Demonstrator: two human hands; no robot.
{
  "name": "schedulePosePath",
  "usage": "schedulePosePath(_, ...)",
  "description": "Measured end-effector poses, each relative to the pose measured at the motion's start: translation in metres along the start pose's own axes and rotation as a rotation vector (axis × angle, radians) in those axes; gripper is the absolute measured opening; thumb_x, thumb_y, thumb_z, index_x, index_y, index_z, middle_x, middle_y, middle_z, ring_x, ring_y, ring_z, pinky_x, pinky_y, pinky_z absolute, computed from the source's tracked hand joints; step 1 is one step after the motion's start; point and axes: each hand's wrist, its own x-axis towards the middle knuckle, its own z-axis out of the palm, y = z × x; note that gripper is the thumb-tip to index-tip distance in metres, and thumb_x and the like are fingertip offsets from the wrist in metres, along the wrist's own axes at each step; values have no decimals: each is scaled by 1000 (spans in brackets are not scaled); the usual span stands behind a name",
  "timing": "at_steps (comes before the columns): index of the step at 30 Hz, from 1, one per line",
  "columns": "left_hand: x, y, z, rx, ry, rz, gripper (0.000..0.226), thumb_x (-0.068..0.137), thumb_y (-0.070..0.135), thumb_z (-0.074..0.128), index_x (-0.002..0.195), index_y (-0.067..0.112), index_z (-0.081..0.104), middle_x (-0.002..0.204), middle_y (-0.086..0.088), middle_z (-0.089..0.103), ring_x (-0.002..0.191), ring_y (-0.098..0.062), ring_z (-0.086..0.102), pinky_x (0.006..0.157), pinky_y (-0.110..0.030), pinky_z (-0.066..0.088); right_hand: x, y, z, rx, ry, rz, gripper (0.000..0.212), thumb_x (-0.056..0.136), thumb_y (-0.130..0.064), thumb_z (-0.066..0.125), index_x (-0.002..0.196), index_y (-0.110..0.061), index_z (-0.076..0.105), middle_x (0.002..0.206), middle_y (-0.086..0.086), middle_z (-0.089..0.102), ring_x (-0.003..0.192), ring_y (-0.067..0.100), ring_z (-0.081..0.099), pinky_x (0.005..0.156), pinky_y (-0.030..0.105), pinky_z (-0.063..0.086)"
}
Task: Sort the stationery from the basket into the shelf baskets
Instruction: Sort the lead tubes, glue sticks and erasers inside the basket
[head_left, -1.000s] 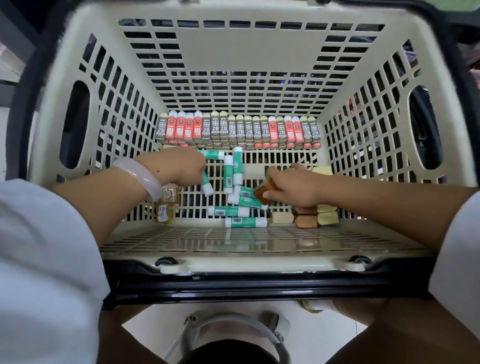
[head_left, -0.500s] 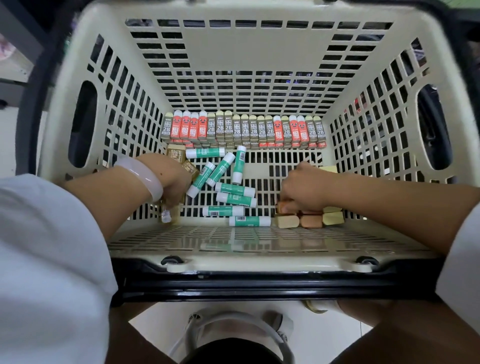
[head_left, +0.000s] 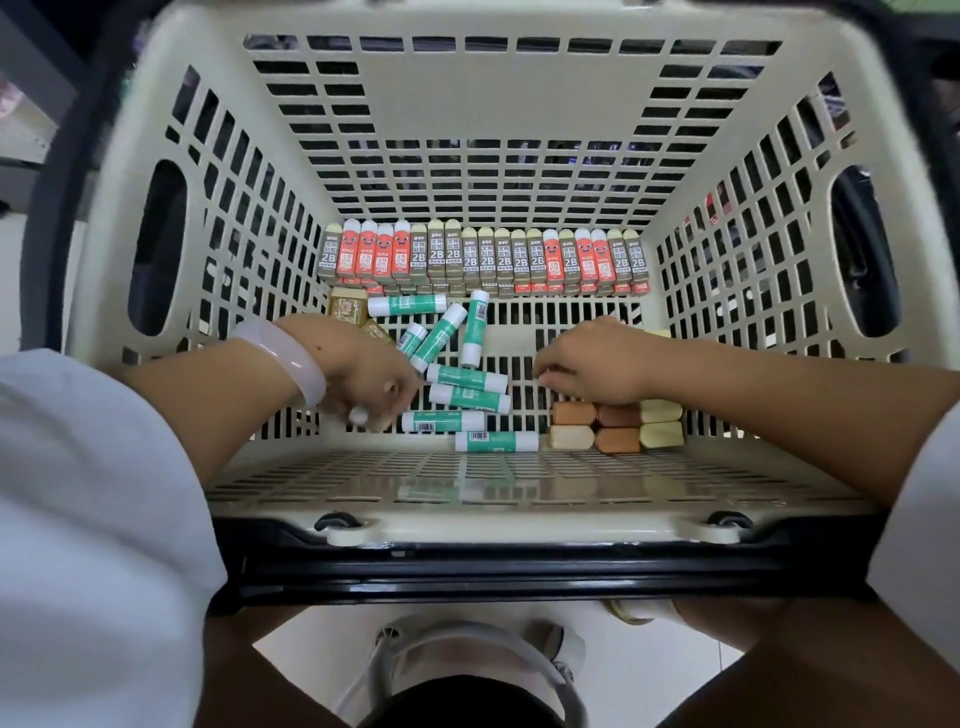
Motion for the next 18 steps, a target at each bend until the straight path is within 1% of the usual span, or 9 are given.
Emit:
schedulePosePath(1, -2, 3, -5, -66, 113, 86, 8, 90, 11, 54, 92, 19, 55, 90, 1, 59, 74, -19, 62, 61, -24, 55, 0, -2, -3, 140, 39, 3, 32, 97, -31, 41, 121, -16, 57, 117, 3, 63, 104, 18, 57, 93, 34, 42)
schedulePosePath(3, -3, 14, -13, -303, 301, 264, 19, 89, 13, 56, 88, 31, 50, 95, -5, 65, 72, -19, 64, 56, -27, 53, 0, -7, -7, 442, 76, 5, 35, 95, -28, 47, 128, -16, 51, 118, 1, 60, 102, 12, 55, 89, 26, 43)
schedulePosePath(5, -6, 26, -15, -601, 377, 387, 33, 85, 10, 62, 94, 37, 44, 93, -6, 68, 57, -10, 60, 44, -20, 43, -1, -13, -11, 692, 63, -5, 40, 93, -28, 52, 131, -17, 45, 119, 0, 58, 103, 10, 56, 92, 23, 43)
schedulePosePath(7, -6, 35, -14, -710, 399, 429, 42, 82, 9, 66, 96, 38, 39, 93, -5, 70, 63, -19, 61, 49, -23, 43, -2, -16, -13, 854, 86, -13, 33, 92, -23, 54, 124, -14, 49, 116, 1, 61, 100, 8, 60, 95, 22, 46)
schedulePosePath(9, -4, 39, -11, -669, 416, 428, 39, 81, 13, 68, 95, 32, 37, 95, -6, 70, 77, -26, 65, 64, -31, 48, -3, -16, -16, 915, 156, -13, 22, 91, -17, 56, 113, -11, 54, 110, 5, 66, 97, 14, 63, 94, 28, 48)
schedulePosePath(11, -3, 37, -12, -405, 458, 347, 31, 82, 23, 67, 92, 26, 38, 91, -4, 69, 71, -17, 62, 61, -24, 46, -3, -13, -17, 818, 214, -1, 20, 89, -17, 59, 108, -11, 58, 102, 6, 66, 94, 20, 63, 91, 34, 49)
schedulePosePath(14, -5, 19, -15, 121, 437, 54, 24, 88, 37, 56, 90, 15, 47, 75, 1, 56, 62, -12, 47, 52, -20, 34, -2, -6, -13, 317, 236, 30, 30, 88, -27, 61, 114, -13, 60, 102, 4, 65, 94, 18, 58, 84, 32, 47)
schedulePosePath(16, -6, 3, -14, 295, 331, -124, 27, 92, 38, 50, 83, 12, 51, 71, 2, 49, 62, -12, 42, 53, -19, 31, -2, -2, -7, 51, 148, 21, 32, 89, -32, 58, 116, -15, 59, 112, 6, 64, 101, 21, 58, 86, 34, 47)
schedulePosePath(18, -5, -9, -11, 317, 222, -197, 27, 93, 34, 48, 90, 9, 56, 86, 0, 59, 72, -13, 50, 62, -19, 39, -3, 0, -2, -97, 23, -18, 33, 90, -31, 56, 120, -16, 58, 118, 6, 62, 107, 22, 57, 89, 34, 47)
